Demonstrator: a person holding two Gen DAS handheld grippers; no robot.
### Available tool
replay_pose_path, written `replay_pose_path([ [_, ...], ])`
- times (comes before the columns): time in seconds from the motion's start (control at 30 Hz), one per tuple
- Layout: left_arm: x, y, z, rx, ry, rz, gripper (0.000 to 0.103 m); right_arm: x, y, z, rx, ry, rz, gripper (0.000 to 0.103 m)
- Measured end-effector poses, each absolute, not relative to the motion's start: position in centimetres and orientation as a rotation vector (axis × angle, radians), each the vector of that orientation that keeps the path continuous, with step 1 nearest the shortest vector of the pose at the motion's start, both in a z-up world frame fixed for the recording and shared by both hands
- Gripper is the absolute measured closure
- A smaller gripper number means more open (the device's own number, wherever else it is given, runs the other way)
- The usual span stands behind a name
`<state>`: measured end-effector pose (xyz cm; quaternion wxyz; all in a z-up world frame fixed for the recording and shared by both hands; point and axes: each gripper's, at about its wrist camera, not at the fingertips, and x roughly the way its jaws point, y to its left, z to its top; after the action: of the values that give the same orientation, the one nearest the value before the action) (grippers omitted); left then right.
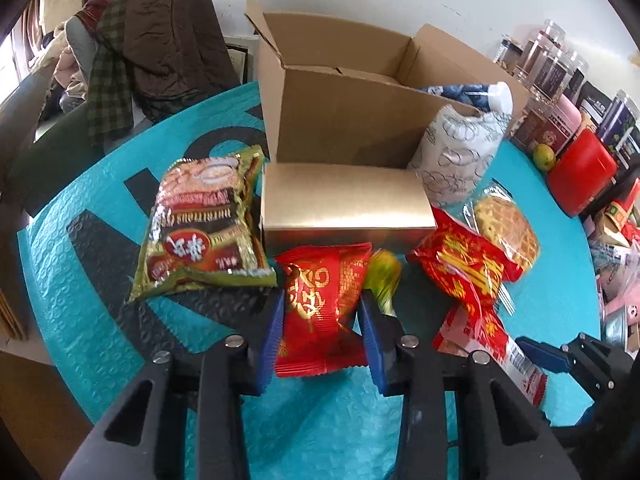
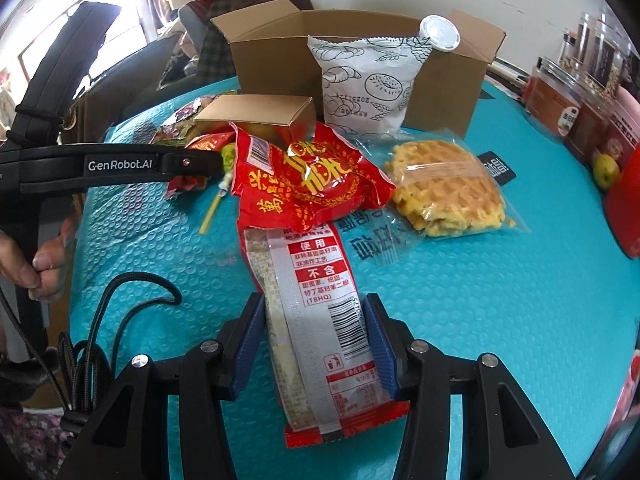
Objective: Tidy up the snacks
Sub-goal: 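Grasp the red candy packet with the left gripper while the right grasps the white-red packet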
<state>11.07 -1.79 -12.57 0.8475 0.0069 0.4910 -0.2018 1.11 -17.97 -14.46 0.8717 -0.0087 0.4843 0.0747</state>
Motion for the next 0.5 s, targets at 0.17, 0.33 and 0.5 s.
replay_pose_path([
  [0.17, 9.6, -1.7, -12.5, 0.026, 1.047, -0.437, 0.066, 0.6, -17.8, -14.2, -0.026, 1.018, 0.150, 0.054],
  [0.33, 8.0, -1.5, -12.4, 0.022, 1.067, -0.463, 0.066, 0.0, -17.7, -13.9, -0.034, 1.028, 0.151, 0.054],
  [0.5, 5.5, -1.9, -12.2, 0.064, 1.079, -0.492, 0.066, -1.1, -17.7, -13.8, -0.044, 1.039, 0.157, 0.054],
])
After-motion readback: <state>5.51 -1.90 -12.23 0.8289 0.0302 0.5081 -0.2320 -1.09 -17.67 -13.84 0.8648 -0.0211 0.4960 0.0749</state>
